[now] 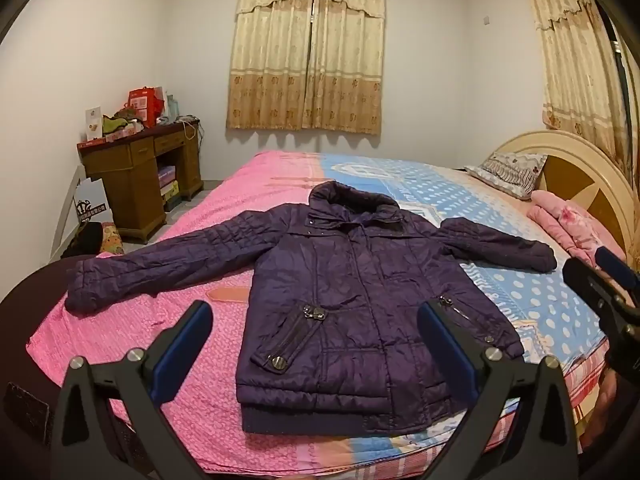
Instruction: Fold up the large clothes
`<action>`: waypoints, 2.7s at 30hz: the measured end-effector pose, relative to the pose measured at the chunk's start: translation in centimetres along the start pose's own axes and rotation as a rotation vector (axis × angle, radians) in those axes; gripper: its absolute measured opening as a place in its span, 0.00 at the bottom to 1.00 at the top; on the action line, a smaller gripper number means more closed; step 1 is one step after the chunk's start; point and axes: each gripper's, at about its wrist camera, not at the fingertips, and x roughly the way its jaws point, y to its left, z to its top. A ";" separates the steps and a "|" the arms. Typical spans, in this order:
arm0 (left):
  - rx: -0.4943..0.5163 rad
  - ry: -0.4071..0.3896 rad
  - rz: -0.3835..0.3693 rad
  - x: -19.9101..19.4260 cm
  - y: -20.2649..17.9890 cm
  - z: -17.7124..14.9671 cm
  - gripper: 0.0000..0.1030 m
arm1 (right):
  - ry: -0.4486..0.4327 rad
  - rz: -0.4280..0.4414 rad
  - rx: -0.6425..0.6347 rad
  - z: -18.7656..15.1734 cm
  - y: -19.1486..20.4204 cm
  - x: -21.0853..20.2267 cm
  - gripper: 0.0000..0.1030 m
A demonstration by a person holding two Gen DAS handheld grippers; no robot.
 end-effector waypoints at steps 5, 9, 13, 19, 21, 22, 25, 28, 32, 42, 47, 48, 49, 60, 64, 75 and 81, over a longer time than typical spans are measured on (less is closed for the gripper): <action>-0.038 0.028 -0.014 0.2 0.7 0.5 1.00 | 0.001 0.000 -0.007 0.0 0.0 -0.3 0.99; -0.030 0.013 -0.007 -0.1 0.4 0.2 1.00 | -0.002 0.000 0.004 0.0 -0.1 -0.9 0.99; -0.031 0.012 -0.005 -0.3 0.3 0.3 1.00 | 0.012 0.007 -0.003 -0.1 0.0 -0.2 0.99; -0.031 0.013 -0.004 0.1 0.4 0.1 1.00 | 0.013 0.011 -0.003 -0.4 -0.2 -0.1 0.99; -0.032 0.014 -0.005 0.1 0.4 0.1 1.00 | 0.013 0.012 -0.003 -0.5 -0.2 0.1 0.99; -0.032 0.013 -0.005 0.1 0.4 0.1 1.00 | 0.014 0.012 -0.003 -0.6 -0.1 0.1 0.99; -0.032 0.012 -0.003 0.2 0.4 0.0 1.00 | 0.015 0.009 -0.004 -0.7 0.0 0.4 0.99; -0.032 0.014 -0.004 0.2 0.4 0.1 1.00 | 0.015 0.012 -0.004 -0.6 0.1 0.4 0.99; -0.034 0.015 -0.004 0.3 0.3 0.1 1.00 | 0.009 0.016 0.003 -0.6 0.2 0.4 0.99; -0.036 0.012 -0.005 0.2 0.4 0.1 1.00 | 0.010 0.018 -0.002 -0.6 0.5 0.4 0.99; -0.039 0.011 -0.005 0.4 0.0 0.1 1.00 | 0.013 0.019 -0.003 -0.6 0.7 0.3 0.99; -0.036 0.011 -0.006 0.2 0.3 0.1 1.00 | 0.013 0.019 -0.004 -0.6 0.7 0.3 0.99; -0.036 0.011 -0.005 0.1 0.4 0.1 1.00 | 0.014 0.021 -0.003 -0.6 0.5 0.4 0.99; -0.037 0.013 -0.005 0.1 0.3 0.1 1.00 | 0.021 0.027 -0.005 -0.7 0.6 0.3 0.99; -0.035 0.014 -0.004 0.1 0.1 0.2 1.00 | 0.023 0.029 -0.006 -0.8 0.7 0.4 0.99; -0.038 0.014 -0.003 0.1 0.5 -0.1 1.00 | 0.023 0.039 0.002 -0.8 0.5 0.5 0.99; -0.039 0.014 -0.004 0.1 0.6 -0.2 1.00 | 0.024 0.040 0.000 -0.9 0.4 0.5 0.99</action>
